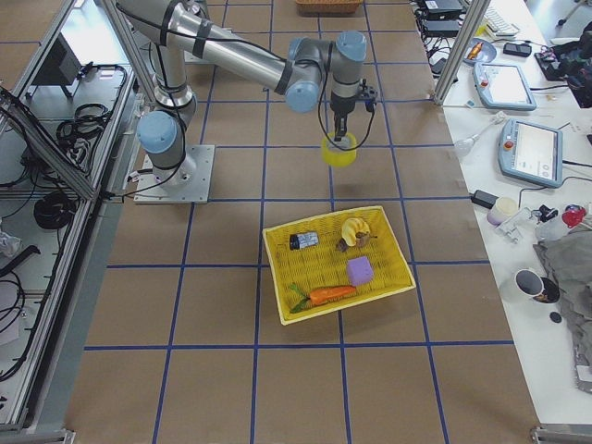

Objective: Transfer tape with both arms
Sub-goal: 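Grasp the yellow tape roll with the right gripper and lift it, then carry the tape roll to the table center and release it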

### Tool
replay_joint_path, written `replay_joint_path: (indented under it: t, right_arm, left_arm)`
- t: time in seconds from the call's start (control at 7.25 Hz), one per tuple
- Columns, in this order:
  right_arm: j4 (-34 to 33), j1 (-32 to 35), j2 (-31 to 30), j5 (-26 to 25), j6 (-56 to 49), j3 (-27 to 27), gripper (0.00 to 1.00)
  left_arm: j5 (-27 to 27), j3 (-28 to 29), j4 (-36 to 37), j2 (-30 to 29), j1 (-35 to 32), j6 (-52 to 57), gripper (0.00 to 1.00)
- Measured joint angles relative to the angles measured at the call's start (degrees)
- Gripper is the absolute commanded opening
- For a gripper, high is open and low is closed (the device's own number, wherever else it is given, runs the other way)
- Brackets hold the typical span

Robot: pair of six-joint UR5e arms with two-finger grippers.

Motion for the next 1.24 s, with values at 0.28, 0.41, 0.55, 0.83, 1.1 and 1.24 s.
replay_joint_path:
  t: [0.28, 0.41, 0.55, 0.83, 1.1, 1.24]
  right_arm:
    - [-0.6, 11.8, 9.6, 4.1, 20.8, -9.4, 0.0]
    - [-1.9, 15.1, 13.9, 6.5, 28.0, -12.7, 0.0]
    - [-3.7, 17.3, 17.2, 8.3, 33.8, -14.4, 0.0]
    - [-5.2, 19.5, 20.5, 9.5, 39.1, -15.3, 0.0]
    - [-5.2, 20.2, 21.4, 11.4, 41.6, -15.3, 0.99]
    - [-5.4, 20.3, 21.5, 12.1, 42.0, -15.3, 1.0]
  left_arm:
    - [0.0, 0.0, 0.0, 0.0, 0.1, 0.2, 1.0]
    - [-0.1, 0.1, 0.0, 0.0, 0.2, 0.2, 1.0]
    - [-0.1, 0.1, 0.0, 0.0, 0.2, 0.2, 1.0]
    - [-0.1, 0.1, 0.0, 0.0, 0.2, 0.2, 1.0]
    - [-0.1, 0.2, 0.0, -0.3, -0.1, 0.2, 1.0]
    - [-0.1, 0.2, 0.4, -0.9, -0.1, 0.1, 1.0]
